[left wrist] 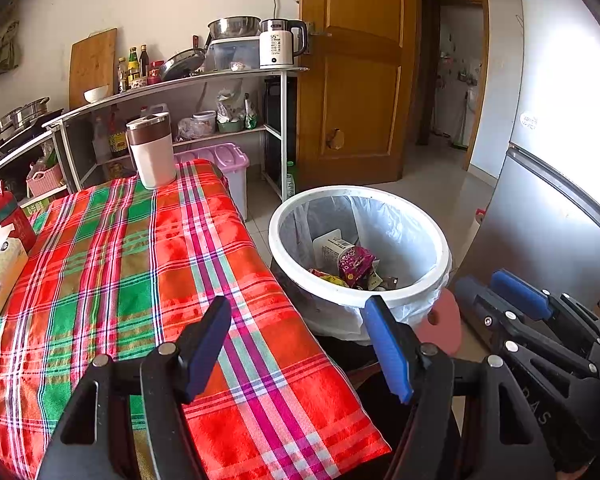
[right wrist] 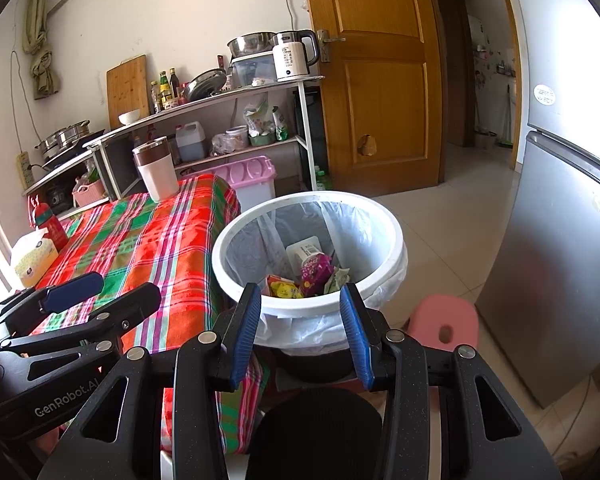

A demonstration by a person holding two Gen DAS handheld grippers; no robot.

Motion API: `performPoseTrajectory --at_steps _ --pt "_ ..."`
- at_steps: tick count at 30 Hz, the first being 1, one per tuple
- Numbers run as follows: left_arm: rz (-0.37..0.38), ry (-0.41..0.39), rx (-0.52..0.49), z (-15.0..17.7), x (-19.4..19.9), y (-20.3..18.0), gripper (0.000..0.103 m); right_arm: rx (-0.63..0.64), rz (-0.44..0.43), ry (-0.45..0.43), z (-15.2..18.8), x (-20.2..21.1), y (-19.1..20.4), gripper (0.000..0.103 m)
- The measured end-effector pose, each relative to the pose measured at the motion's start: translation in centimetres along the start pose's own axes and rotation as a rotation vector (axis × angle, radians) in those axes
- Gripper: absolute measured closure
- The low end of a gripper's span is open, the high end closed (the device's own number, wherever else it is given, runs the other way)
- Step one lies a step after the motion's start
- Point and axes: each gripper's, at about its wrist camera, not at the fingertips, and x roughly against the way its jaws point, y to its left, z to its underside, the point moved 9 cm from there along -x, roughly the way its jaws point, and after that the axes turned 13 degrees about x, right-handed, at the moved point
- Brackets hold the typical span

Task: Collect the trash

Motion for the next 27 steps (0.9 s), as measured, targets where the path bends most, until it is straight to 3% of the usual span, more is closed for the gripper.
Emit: performPoseTrajectory --at_steps 27 --pt "0.000 0.001 0.006 -0.02 0.33 0.06 0.032 -0.001 0.001 -0.001 0.00 0.21 0.06 0.061"
